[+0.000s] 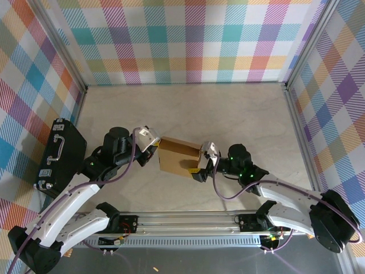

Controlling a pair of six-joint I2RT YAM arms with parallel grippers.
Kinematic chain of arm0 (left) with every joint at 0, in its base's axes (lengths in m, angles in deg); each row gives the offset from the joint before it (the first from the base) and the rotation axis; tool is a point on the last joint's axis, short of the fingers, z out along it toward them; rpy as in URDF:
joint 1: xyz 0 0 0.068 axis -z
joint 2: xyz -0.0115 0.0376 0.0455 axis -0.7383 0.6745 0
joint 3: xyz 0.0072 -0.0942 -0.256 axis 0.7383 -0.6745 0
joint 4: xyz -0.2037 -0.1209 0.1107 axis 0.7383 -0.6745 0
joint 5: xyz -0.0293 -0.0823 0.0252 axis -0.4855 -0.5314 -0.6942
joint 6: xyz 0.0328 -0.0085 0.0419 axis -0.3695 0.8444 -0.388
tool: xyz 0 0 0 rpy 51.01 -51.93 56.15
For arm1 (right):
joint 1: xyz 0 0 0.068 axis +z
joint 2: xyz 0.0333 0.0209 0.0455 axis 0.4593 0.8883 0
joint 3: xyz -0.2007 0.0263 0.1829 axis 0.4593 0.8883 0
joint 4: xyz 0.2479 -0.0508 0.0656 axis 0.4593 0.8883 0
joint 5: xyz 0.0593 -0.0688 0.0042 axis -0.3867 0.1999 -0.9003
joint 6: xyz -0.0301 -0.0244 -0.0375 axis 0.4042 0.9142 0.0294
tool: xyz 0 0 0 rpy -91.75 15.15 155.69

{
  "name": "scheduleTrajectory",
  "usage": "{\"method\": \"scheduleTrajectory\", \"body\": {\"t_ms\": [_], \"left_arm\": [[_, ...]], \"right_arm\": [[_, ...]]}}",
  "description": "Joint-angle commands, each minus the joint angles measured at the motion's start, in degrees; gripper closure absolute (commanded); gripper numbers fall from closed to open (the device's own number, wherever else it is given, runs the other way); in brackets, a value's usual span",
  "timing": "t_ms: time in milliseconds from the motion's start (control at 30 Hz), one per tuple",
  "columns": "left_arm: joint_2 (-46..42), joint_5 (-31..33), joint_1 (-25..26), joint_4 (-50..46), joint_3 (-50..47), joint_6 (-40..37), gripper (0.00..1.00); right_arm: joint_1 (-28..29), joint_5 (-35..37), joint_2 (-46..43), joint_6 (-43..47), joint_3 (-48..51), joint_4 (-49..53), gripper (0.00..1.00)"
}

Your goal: Fold the paper box

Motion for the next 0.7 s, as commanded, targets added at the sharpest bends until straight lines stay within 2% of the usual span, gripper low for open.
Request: {"method": "scheduleTrajectory", "body": {"t_ms": [0,133,167,467,667], "left_arm": [[-1.2,-1.7,0.2,1.5,-0.5,1.6,1.0],[-1.9,-0.6,0.2,0.8,-0.3,4.1,1.0],[-1.9,-0.5,0.2,0.2,0.2,5.6,1.0],[-1.0,-3.8,0.2,-2.8,4.5,21.9,1.0],[0.1,-5.9,0.2,-4.4,7.4,29.6,1.0]], "right_arm": [[0.0,-4.4,2.0,4.1,-1.7,-8.5,0.14],[0.0,-4.9,3.6,10.1,-2.5,-6.5,0.4],[0.0,-4.9,3.8,11.1,-2.0,-7.2,0.44],[0.0,-5.1,5.8,18.6,-0.8,-7.5,0.44],[0.0,-4.7,6.3,23.1,-0.9,-5.0,0.45]]}}
